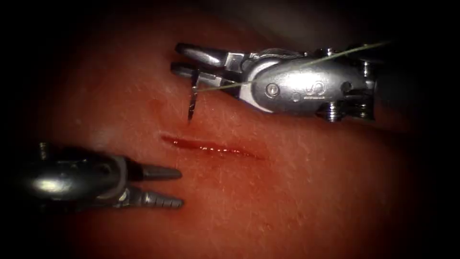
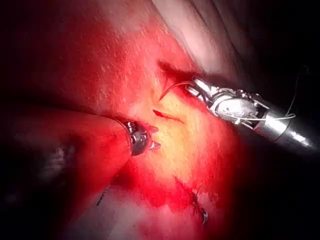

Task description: Wound Closure

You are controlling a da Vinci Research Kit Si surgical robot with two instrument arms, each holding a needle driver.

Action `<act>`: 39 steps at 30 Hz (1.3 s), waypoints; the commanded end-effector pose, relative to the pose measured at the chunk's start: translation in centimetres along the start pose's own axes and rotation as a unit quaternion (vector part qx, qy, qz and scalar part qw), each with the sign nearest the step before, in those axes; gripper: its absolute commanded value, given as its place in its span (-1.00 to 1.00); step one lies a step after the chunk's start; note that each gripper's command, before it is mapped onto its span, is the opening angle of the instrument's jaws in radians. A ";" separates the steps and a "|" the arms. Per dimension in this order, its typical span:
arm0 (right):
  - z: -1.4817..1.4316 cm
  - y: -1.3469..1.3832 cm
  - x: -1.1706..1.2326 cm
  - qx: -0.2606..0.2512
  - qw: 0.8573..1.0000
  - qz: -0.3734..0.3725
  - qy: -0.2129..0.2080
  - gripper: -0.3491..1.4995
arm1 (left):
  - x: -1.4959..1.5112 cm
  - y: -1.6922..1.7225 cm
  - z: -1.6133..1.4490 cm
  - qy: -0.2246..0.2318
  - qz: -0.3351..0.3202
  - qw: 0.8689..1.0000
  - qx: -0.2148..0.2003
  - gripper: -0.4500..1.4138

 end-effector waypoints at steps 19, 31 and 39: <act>0.07 -0.57 -0.17 0.041 0.999 -0.015 -0.010 -1.00 | -0.05 0.01 0.11 0.000 -0.004 1.000 0.001 -0.24; 0.06 -0.93 -0.32 0.072 0.997 -0.002 -0.032 -1.00 | -0.05 0.01 0.11 0.000 -0.004 1.000 0.001 -0.26; 0.08 -1.07 -0.37 0.084 0.996 -0.003 -0.044 -1.00 | -0.05 0.00 0.10 0.000 -0.003 1.000 0.000 -0.27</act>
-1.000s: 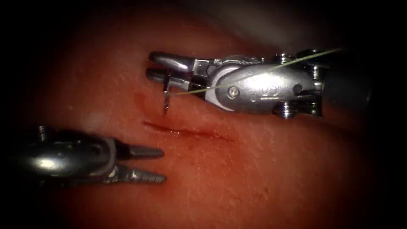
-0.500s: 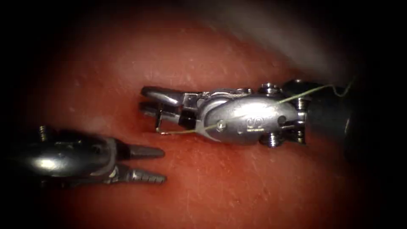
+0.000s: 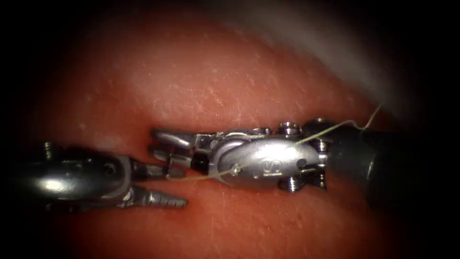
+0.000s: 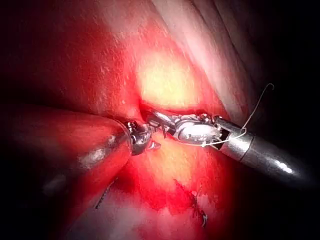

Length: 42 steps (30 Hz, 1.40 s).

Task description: Wound Closure

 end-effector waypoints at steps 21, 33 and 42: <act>-0.01 0.94 0.17 -0.051 0.996 0.075 0.018 -1.00 | -0.16 -0.03 0.15 0.001 -0.013 1.000 0.004 -0.25; -0.03 1.06 0.06 -0.051 0.990 0.131 0.018 -1.00 | -0.19 -0.06 0.13 -0.001 -0.011 1.000 0.003 -0.23; -0.04 1.26 0.19 -0.088 0.989 0.116 0.027 -1.00 | -0.20 -0.06 0.12 -0.002 -0.011 1.000 0.003 -0.24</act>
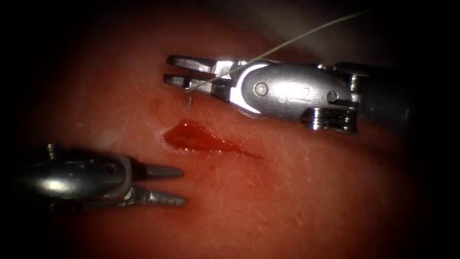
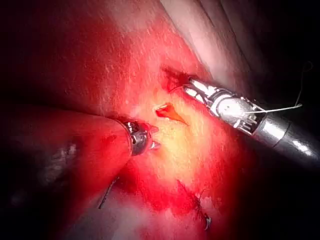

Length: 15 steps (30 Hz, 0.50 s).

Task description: Wound Closure

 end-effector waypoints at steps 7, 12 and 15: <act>0.08 0.06 0.00 -0.013 1.000 -0.007 0.003 -1.00 | -0.05 0.01 0.07 -0.001 0.000 1.000 0.000 -0.25; 0.09 0.02 -0.04 -0.007 1.000 0.017 -0.005 -1.00 | -0.05 0.01 0.07 -0.001 0.000 1.000 0.000 -0.25; 0.09 0.06 -0.05 -0.016 0.998 0.064 -0.011 -1.00 | -0.05 0.01 0.07 -0.001 0.000 1.000 0.000 -0.25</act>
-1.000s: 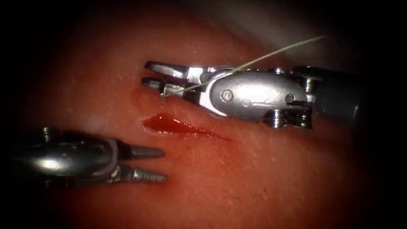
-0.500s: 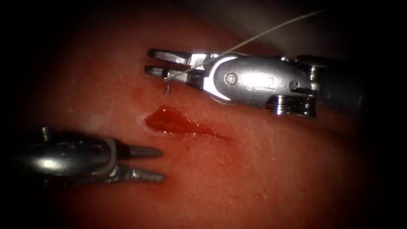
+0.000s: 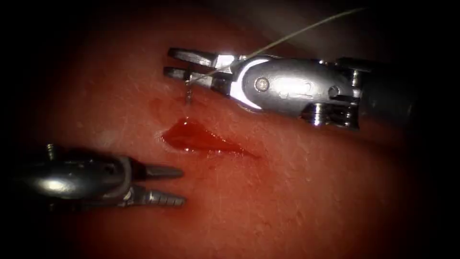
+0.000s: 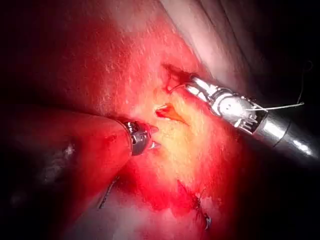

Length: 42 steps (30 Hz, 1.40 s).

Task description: Wound Closure

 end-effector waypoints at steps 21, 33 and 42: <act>0.11 0.20 -0.46 -0.008 0.954 0.294 -0.055 -1.00 | -0.05 0.01 0.07 -0.001 -0.001 1.000 -0.001 -0.26; 0.10 0.04 -0.48 0.022 0.908 0.413 -0.069 -1.00 | -0.06 0.00 0.03 -0.005 0.000 1.000 -0.001 -0.23; 0.06 0.15 -0.36 0.004 0.963 0.265 -0.042 -1.00 | -0.07 -0.01 0.03 -0.010 0.001 1.000 0.000 -0.24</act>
